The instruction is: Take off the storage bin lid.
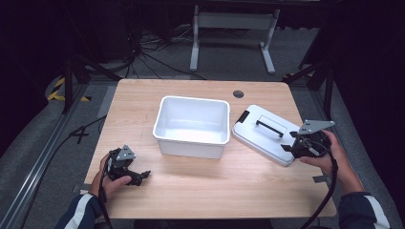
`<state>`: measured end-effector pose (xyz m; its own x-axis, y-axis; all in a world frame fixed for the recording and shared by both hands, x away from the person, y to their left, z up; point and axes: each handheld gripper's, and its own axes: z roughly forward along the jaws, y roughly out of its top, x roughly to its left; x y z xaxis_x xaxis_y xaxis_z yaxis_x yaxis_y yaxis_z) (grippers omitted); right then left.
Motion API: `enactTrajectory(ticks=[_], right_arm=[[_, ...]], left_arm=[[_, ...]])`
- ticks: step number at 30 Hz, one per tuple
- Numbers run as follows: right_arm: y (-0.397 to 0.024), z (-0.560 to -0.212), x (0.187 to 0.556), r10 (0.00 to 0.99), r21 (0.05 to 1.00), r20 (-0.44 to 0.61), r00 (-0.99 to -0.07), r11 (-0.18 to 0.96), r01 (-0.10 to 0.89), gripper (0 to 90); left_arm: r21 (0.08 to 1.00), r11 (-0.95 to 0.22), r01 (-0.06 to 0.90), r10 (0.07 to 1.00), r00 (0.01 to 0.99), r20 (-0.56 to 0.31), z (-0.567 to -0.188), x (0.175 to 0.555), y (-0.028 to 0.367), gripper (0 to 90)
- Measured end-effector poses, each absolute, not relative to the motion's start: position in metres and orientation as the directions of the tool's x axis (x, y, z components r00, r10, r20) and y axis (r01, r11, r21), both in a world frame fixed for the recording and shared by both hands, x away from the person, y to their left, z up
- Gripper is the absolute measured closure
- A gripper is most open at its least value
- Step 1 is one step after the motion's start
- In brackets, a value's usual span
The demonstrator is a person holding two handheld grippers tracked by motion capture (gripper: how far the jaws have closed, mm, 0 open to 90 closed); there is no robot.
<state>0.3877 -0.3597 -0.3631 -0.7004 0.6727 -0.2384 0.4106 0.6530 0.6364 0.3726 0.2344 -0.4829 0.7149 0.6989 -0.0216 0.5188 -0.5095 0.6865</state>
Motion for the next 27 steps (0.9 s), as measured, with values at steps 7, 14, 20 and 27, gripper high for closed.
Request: enactTrajectory(ticks=[7,14,20,27], right_arm=[[-0.370,-0.372,0.374,0.684,0.642,-0.240,-0.688,0.644,0.416,37.3],[-0.376,-0.381,0.363,0.684,0.649,-0.248,-0.687,0.643,0.406,35.2],[-0.378,-0.393,0.355,0.678,0.658,-0.251,-0.691,0.643,0.393,33.8],[-0.385,-0.411,0.347,0.688,0.669,-0.243,-0.684,0.629,0.395,31.3]], left_arm=[[0.686,-0.509,0.519,0.699,0.714,-0.022,-0.483,0.372,0.234,0.2],[0.687,-0.511,0.516,0.699,0.715,-0.018,-0.483,0.373,0.235,0.3],[0.688,-0.511,0.515,0.699,0.715,-0.017,-0.483,0.373,0.235,0.3],[0.686,-0.510,0.519,0.699,0.715,-0.021,-0.483,0.372,0.235,0.3]])
